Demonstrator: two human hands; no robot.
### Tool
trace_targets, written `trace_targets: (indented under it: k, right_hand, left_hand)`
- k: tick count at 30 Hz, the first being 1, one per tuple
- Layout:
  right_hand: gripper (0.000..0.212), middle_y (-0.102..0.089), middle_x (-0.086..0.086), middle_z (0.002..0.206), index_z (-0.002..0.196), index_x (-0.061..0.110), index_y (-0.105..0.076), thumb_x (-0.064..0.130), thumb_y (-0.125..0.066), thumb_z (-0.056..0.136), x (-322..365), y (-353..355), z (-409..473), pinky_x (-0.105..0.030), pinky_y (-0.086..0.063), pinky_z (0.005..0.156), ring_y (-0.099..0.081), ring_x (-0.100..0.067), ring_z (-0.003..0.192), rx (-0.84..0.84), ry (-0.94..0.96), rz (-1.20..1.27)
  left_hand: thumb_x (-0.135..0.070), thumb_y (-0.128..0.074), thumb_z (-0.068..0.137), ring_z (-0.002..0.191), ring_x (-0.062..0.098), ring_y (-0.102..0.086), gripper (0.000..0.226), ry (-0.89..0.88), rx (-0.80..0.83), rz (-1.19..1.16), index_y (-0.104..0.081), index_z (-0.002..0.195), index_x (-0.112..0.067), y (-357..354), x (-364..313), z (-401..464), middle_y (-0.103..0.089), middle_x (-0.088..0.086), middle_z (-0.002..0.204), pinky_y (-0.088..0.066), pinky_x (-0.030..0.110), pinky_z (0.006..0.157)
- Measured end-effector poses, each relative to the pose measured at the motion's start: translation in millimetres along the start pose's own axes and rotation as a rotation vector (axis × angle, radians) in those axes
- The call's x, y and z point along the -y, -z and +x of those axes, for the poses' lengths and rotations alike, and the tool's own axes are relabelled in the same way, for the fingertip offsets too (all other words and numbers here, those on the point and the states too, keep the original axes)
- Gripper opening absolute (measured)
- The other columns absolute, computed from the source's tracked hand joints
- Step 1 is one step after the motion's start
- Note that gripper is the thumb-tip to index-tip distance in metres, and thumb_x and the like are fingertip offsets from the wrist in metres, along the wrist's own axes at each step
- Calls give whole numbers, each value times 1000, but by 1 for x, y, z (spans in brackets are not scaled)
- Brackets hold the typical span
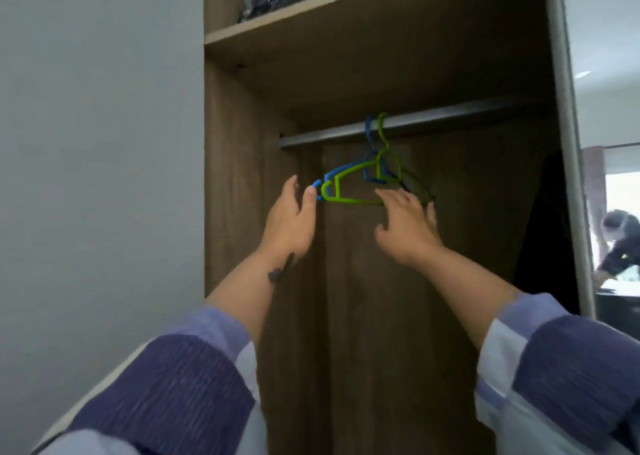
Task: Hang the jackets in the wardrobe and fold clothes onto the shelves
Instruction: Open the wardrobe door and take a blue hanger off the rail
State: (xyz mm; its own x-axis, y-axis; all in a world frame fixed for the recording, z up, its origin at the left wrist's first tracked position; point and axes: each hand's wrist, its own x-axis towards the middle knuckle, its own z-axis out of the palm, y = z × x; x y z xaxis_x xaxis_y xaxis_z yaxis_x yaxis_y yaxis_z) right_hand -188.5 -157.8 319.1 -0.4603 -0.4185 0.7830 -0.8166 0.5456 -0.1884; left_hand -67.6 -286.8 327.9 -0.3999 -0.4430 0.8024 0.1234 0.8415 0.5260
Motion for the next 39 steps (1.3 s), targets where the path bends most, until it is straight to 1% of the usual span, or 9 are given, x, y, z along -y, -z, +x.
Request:
trace_targets:
  k: [5, 9, 13, 15, 19, 26, 30, 34, 39]
  right_hand:
    - [72, -15, 6, 159, 152, 22, -17, 13, -49, 89, 8, -17, 31, -54, 3, 118, -4, -11, 148, 87, 74, 27]
    - [68, -25, 4, 156, 149, 23, -26, 8, -48, 86, 1, -25, 40, -55, 5, 117, -16, -13, 146, 123, 91, 18]
    - [49, -44, -2, 138, 131, 20, -47, 8, -48, 83, -17, -21, 43, -51, -15, 117, -40, -24, 132, 101, 104, -68]
    - [37, -48, -7, 132, 123, 16, -55, 10, -47, 86, -27, -19, 44, -43, -34, 107, -46, -29, 125, 75, 81, -46]
    - [29, -49, -10, 134, 112, 14, -64, 16, -43, 92, -33, -15, 45, -39, -43, 95, -48, -31, 121, 23, -13, 97]
    - [31, -46, -7, 137, 111, 26, -59, 21, -35, 91, -24, -14, 41, -42, -43, 96, -48, -32, 122, 50, -47, 44]
    - [34, -41, -6, 142, 117, 27, -56, 23, -33, 91, -19, -16, 39, -44, -41, 99, -46, -33, 124, 59, -87, 54]
    - [35, -39, -9, 143, 123, 19, -52, 19, -32, 95, -13, -17, 26, -41, -40, 100, -44, -33, 126, 23, -119, 82]
    - [51, -28, -8, 154, 147, 15, -30, 14, -36, 96, -4, -28, 1, -34, -31, 107, -34, -28, 137, -48, -153, 306]
  left_hand:
    - [-37, -30, 102, 137, 22, -37, 53, 82, -86, -131, -24, 150, -15, -28, -11, 33, -39, 6, 149, -27, 28, 109]
    - [-43, -22, 102, 129, 28, -45, 53, 199, -73, -151, -43, 139, -11, -44, -6, 48, -50, 11, 139, -33, 32, 104]
    - [-41, -24, 103, 98, 23, -59, 45, 216, -24, -297, -59, 91, -15, -59, -3, 54, -68, 2, 93, -44, 33, 89]
    - [-43, -33, 101, 86, 18, -59, 46, 190, -18, -261, -65, 90, -13, -61, -4, 56, -65, -2, 80, -39, 29, 78]
    - [-39, -51, 95, 91, 21, -64, 31, 130, -134, -141, -71, 94, -14, -59, -5, 61, -71, 6, 93, -44, 28, 72]
    - [-34, -44, 99, 91, 21, -60, 29, 42, -292, 5, -67, 105, -17, -40, -25, 74, -65, 3, 99, -38, 28, 68]
    - [-33, -43, 100, 81, 17, -56, 29, 19, -289, 3, -66, 102, -16, -33, -15, 64, -61, 1, 93, -39, 29, 65]
    - [-29, -43, 101, 63, 4, -46, 23, 41, -256, -25, -62, 95, -19, -28, 4, 32, -56, -3, 86, -30, 17, 50]
    - [-27, -44, 100, 78, 10, -52, 25, 87, -271, -35, -66, 99, -13, -15, 21, -28, -61, 1, 88, -33, 16, 54]
